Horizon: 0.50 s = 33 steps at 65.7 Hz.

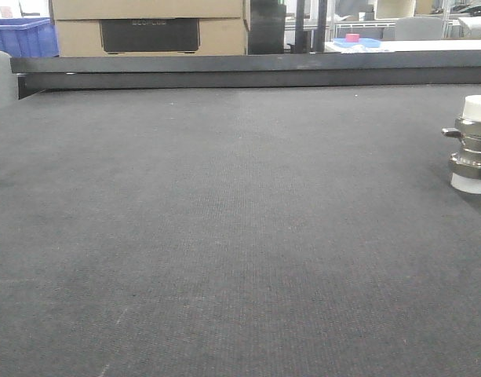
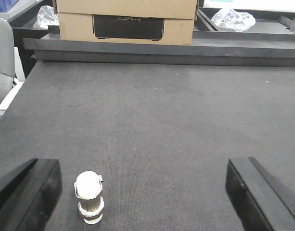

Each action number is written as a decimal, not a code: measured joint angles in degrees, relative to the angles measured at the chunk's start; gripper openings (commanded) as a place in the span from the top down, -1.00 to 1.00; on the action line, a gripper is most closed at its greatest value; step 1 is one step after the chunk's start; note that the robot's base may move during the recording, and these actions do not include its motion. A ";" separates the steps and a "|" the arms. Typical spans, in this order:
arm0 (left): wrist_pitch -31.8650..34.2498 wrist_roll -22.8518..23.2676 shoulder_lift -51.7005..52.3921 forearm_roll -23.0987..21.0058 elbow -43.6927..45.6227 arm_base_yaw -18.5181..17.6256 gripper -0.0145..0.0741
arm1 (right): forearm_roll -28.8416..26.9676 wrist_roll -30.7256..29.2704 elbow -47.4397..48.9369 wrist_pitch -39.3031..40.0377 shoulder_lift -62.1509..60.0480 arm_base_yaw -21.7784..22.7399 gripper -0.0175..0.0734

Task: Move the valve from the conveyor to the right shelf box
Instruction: 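Lower both open grippers down over the valve tops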

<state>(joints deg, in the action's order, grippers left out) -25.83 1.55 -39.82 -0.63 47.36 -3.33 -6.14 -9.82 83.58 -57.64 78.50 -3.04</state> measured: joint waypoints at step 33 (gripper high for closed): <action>-1.74 0.00 0.00 0.00 0.05 0.00 -0.68 | -0.45 -0.70 7.25 -7.64 21.62 -0.73 -0.62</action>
<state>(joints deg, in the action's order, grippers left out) -27.57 1.55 -39.82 -0.63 47.41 -3.33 -6.60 -10.53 90.84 -65.28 100.12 -3.76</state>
